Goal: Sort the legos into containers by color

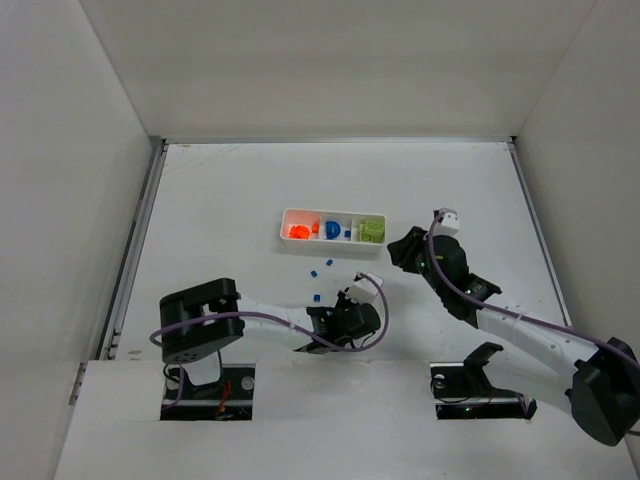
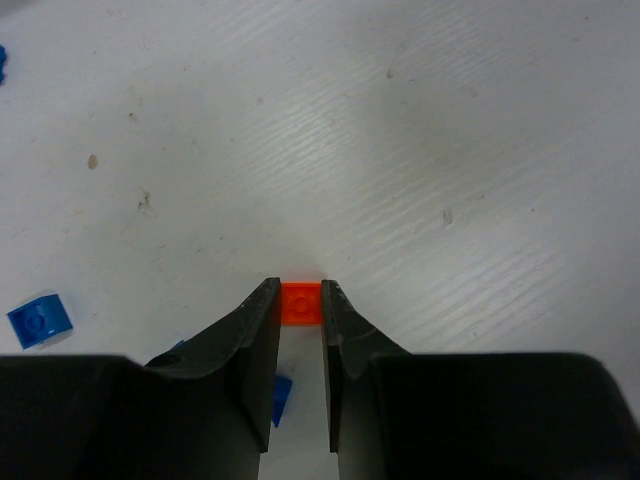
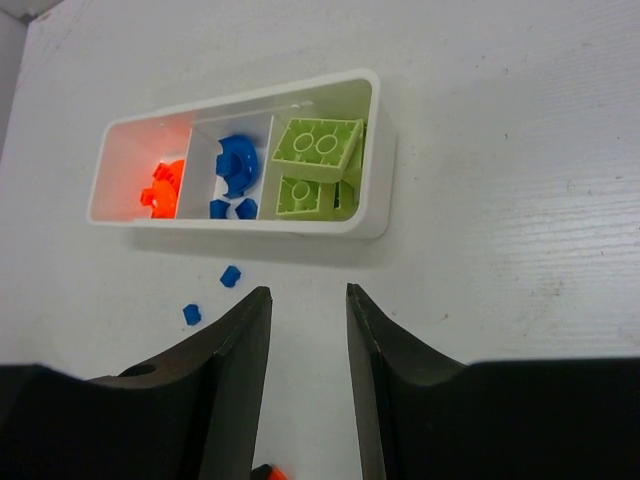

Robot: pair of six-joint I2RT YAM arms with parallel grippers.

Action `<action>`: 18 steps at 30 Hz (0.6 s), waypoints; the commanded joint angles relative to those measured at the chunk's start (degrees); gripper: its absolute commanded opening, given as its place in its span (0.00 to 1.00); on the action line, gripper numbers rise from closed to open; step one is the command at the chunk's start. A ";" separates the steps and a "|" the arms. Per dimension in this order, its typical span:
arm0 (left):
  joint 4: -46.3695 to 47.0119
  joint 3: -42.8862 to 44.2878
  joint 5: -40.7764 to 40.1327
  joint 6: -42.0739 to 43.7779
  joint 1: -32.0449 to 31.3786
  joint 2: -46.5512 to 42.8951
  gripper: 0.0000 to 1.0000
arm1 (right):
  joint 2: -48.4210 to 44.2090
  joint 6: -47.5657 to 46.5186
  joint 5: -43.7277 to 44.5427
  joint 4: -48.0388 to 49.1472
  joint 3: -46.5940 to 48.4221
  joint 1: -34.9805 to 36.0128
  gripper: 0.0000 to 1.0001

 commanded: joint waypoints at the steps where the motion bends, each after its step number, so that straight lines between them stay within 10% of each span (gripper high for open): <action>1: -2.08 -1.53 -1.22 0.36 1.27 -5.73 0.15 | -1.81 0.28 -0.21 3.17 -0.76 -0.90 0.42; 10: 1.51 -1.37 4.31 1.68 15.58 -18.92 0.15 | -1.12 1.59 -2.14 4.49 -1.73 -1.61 0.42; 18: 5.30 4.96 8.09 4.58 31.67 -12.53 0.15 | 0.99 1.95 -2.32 4.57 -2.79 6.28 0.38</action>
